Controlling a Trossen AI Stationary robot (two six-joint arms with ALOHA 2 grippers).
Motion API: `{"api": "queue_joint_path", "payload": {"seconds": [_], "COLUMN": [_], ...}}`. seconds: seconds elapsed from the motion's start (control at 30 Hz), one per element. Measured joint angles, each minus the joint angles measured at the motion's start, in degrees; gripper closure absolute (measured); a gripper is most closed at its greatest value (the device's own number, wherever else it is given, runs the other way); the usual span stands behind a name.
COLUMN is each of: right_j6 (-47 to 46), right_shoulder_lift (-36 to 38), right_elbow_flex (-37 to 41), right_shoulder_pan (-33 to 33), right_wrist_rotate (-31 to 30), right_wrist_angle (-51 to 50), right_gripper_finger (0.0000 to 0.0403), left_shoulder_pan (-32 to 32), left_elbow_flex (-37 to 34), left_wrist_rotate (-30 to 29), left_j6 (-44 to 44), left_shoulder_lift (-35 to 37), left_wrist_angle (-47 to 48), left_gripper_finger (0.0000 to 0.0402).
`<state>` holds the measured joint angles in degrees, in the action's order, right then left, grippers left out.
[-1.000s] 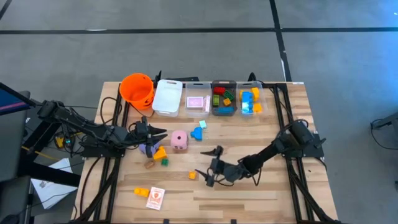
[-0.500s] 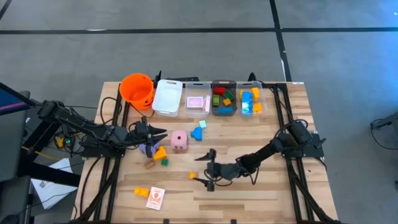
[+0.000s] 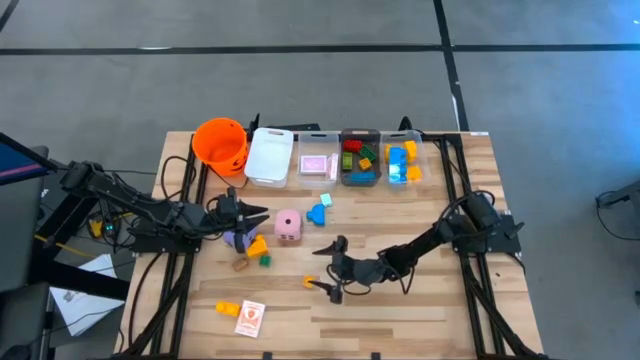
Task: Pick & Place Toys
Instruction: Put the small yellow game piece into the black bin
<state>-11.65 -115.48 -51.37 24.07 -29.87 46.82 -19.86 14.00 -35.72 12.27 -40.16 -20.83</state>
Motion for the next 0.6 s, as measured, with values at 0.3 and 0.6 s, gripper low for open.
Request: {"api": "queue_joint_path", "payload": {"seconds": [0.3, 0.6], "right_j6": [-5.4, -2.1], "right_shoulder_lift": [0.0, 0.0], "right_elbow_flex": [0.0, -2.2], "right_shoulder_pan": [0.4, 2.9], "right_wrist_rotate": [-0.1, -0.2], "right_wrist_angle": [2.2, 2.4], "right_gripper_finger": [0.0019, 0.0019], "left_shoulder_pan": [0.0, 0.0], "left_elbow_flex": [0.0, 0.0], "left_wrist_rotate": [-1.3, -0.3], "left_j6": [3.2, 5.1], "left_shoulder_lift": [0.0, 0.0], "left_wrist_angle": [-0.1, 0.3], "left_gripper_finger": [0.0311, 0.0311]}}
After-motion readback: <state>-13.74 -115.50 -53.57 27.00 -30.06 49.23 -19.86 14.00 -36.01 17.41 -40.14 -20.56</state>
